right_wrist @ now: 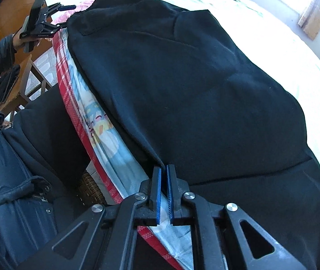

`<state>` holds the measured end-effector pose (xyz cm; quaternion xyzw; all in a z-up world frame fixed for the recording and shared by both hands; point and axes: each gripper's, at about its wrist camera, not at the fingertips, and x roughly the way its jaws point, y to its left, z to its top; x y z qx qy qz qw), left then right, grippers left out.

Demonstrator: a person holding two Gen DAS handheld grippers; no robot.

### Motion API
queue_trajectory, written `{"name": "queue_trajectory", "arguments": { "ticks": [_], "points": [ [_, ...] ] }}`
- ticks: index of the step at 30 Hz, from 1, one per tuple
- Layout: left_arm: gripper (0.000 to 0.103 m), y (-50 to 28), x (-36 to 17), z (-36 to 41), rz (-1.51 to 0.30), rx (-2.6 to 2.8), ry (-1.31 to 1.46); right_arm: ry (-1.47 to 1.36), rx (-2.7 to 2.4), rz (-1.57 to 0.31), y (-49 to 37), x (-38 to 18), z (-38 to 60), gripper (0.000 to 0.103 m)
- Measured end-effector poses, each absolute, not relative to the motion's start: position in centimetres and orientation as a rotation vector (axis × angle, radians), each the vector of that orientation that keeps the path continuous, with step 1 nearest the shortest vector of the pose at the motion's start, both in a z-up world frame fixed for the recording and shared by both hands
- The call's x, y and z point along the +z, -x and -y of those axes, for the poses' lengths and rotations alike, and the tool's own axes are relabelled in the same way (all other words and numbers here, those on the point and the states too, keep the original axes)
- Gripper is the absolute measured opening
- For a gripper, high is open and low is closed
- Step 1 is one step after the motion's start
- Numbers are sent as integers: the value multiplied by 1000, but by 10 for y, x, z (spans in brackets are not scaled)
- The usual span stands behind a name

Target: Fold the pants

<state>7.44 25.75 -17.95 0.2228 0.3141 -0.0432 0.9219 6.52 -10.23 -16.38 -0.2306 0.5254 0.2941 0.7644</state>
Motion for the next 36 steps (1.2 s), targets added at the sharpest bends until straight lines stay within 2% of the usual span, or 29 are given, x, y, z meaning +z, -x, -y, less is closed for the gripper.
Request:
{"name": "queue_trajectory", "arguments": {
  "ticks": [2,3,4,7,13,17,20,24,32,33,35,36],
  "points": [
    [100,-71,-181,-261,-664,-82,-441,508,654,-1150,-61,-162,102,30],
    [100,-69,-183,-261,-674,-80,-429,511,664,-1152,-59,-162,104,47],
    [100,-68,-185,-262,-687,-85,-412,518,667,-1152,-57,-162,105,56],
    [100,-61,-188,-257,-713,-86,-415,525,651,-1164,-54,-161,110,56],
    [100,-36,-180,-286,-707,20,-327,273,690,-1066,-70,-107,132,56],
    [101,-26,-143,-283,-557,85,-243,132,692,-1035,-111,-89,124,56],
    [103,-35,-116,-251,-457,54,-232,23,692,-1024,-150,-86,112,56],
    [103,-74,-110,-200,-462,-63,-195,-114,679,-1026,-205,-92,88,56],
    [103,-119,-153,-139,-568,-185,-208,-389,679,-1183,-299,-136,66,55],
    [103,-118,-156,-134,-577,-188,-215,-390,673,-1197,-302,-137,63,54],
    [103,-121,-164,-132,-605,-180,-228,-385,664,-1245,-311,-148,56,43],
    [103,-121,-168,-133,-620,-181,-225,-394,668,-1261,-314,-151,54,29]
  ]
}}
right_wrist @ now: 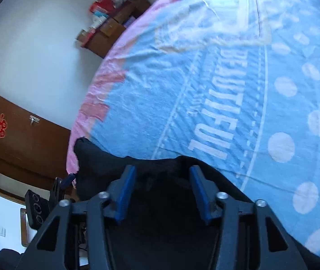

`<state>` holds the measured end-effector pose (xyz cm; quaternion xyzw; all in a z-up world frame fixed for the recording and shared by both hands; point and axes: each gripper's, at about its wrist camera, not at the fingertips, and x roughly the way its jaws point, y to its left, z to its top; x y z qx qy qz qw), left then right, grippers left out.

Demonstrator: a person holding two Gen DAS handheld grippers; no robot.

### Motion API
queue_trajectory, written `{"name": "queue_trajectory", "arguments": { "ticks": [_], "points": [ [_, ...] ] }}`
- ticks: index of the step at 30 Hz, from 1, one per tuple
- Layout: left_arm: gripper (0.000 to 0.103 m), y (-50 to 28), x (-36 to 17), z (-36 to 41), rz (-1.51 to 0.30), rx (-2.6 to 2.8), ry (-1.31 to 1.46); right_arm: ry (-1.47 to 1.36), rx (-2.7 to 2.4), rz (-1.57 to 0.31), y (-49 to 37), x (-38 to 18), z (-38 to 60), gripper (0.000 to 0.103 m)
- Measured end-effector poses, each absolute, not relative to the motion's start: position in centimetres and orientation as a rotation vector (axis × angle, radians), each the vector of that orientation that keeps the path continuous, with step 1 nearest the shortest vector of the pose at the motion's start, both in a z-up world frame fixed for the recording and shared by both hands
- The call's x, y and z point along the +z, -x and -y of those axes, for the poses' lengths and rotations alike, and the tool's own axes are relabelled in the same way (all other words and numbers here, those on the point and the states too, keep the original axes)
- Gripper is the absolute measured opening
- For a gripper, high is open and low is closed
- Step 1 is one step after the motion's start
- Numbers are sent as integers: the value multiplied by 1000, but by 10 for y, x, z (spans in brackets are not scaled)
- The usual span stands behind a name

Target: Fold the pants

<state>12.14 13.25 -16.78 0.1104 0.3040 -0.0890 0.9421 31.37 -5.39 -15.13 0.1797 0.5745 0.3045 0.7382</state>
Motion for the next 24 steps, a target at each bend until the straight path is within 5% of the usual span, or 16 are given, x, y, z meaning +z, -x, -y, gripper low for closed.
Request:
{"name": "queue_trajectory", "arguments": {
  "ticks": [1,3,11,14,16,17,24],
  "points": [
    [103,-123,-172,-133,-639,-184,-217,-400,668,-1266,-316,-154,53,14],
    [103,-126,-181,-136,-681,-175,-199,-383,631,-1241,-317,-154,54,7],
    [103,-127,-184,-134,-694,-168,-159,-336,563,-1205,-323,-173,58,5],
    [103,-123,-174,-126,-681,-165,-171,-361,555,-1193,-315,-164,63,13],
    [103,-118,-165,-114,-654,-181,-190,-367,540,-1162,-300,-148,76,42],
    [103,-118,-162,-110,-646,-191,-195,-377,540,-1125,-285,-135,87,48],
    [103,-130,-140,-43,-588,-360,-223,-305,271,-1015,-154,-90,202,51]
  ]
}}
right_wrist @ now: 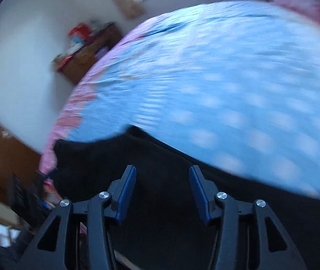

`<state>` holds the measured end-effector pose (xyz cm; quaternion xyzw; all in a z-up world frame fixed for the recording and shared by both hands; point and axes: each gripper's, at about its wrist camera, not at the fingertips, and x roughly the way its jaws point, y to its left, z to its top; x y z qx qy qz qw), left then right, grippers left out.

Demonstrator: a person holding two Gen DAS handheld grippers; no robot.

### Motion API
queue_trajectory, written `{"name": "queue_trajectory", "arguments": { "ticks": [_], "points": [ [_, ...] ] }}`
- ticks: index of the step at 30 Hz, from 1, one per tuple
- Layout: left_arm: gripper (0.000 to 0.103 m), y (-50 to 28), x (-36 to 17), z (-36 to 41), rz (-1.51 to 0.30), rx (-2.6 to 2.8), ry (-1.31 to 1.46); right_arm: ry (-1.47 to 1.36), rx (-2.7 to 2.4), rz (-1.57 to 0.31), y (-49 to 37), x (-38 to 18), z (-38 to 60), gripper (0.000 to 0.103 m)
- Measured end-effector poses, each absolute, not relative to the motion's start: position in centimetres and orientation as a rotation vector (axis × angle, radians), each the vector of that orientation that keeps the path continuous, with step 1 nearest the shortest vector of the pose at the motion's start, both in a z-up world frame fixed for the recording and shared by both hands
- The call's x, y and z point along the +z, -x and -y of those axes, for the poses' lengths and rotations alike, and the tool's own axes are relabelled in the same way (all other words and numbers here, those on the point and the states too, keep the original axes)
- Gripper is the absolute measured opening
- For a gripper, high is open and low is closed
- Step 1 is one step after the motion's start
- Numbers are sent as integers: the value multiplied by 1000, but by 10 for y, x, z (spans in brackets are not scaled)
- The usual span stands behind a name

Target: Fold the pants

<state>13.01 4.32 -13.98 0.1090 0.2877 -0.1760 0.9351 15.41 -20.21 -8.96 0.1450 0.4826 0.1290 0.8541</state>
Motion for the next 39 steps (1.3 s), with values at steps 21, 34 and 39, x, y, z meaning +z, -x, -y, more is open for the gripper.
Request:
{"name": "queue_trajectory", "arguments": {
  "ticks": [21,34,39],
  "points": [
    [103,-168,-176,133,-709,-677,-338,-940,-395,-686,86,-90,531,15],
    [103,-163,-179,127,-708,-675,-325,-568,-294,-552,64,-6,500,8],
    [103,-162,-182,128,-703,-687,-353,-790,-414,-770,99,-97,537,9]
  ]
}}
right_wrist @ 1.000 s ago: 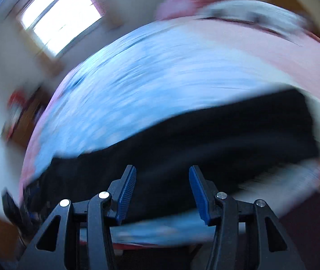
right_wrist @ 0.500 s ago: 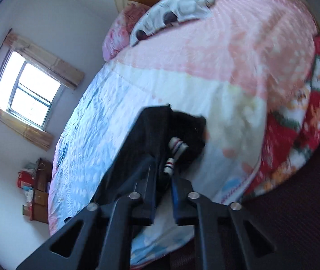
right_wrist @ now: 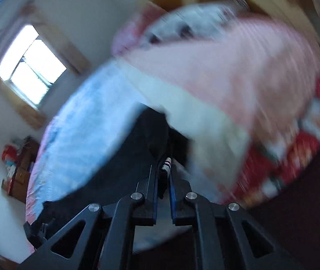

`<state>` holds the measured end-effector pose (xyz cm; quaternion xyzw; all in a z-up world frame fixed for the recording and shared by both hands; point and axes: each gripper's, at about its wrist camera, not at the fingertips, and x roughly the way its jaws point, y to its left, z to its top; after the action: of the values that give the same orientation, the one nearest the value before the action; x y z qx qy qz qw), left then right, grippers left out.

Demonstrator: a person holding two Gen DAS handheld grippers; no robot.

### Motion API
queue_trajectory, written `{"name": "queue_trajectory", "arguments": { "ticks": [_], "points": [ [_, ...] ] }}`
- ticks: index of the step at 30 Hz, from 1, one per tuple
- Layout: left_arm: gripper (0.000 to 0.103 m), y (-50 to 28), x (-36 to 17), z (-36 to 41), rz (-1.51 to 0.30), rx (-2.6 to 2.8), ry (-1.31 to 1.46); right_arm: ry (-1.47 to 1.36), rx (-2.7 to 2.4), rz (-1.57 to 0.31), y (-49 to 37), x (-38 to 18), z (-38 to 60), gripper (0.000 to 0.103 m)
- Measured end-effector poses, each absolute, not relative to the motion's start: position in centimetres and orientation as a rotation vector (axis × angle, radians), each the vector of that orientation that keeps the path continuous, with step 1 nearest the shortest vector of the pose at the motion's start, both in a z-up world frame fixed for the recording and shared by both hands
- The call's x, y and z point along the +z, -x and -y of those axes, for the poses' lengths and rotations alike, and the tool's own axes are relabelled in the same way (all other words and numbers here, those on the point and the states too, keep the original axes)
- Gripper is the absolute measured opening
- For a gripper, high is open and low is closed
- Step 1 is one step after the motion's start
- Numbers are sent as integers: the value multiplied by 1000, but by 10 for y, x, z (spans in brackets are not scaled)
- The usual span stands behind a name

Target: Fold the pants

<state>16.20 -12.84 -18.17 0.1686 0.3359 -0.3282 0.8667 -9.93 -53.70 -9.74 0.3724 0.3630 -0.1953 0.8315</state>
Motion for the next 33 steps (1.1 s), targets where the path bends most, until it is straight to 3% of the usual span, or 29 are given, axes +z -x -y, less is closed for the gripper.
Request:
{"name": "queue_trajectory", "arguments": {
  "ticks": [2,4,6,13,18,21,23,28,33],
  "points": [
    [103,-162,-182,129,-704,-689,-358,-786,-427,-784,102,-101,538,16],
    [103,-162,-182,130,-704,-688,-362,-716,-502,-786,102,-90,538,39],
    [103,-161,-179,130,-706,-674,-360,-661,-558,-772,100,-74,544,44],
    [103,-171,-131,132,-595,-656,-363,-555,-484,-729,61,-26,559,44],
    [103,-209,-131,131,-613,-621,-362,-649,-330,-868,12,-51,567,44],
    [103,-230,-139,130,-663,-612,-327,-686,-276,-899,-2,-67,569,17],
    [103,-238,-146,130,-676,-599,-328,-672,-282,-868,-5,-64,568,14],
    [103,-251,-155,130,-673,-535,-354,-616,-280,-713,-2,-41,559,13],
    [103,-258,-160,135,-684,-507,-369,-656,-346,-840,-14,-87,579,17]
  ]
}}
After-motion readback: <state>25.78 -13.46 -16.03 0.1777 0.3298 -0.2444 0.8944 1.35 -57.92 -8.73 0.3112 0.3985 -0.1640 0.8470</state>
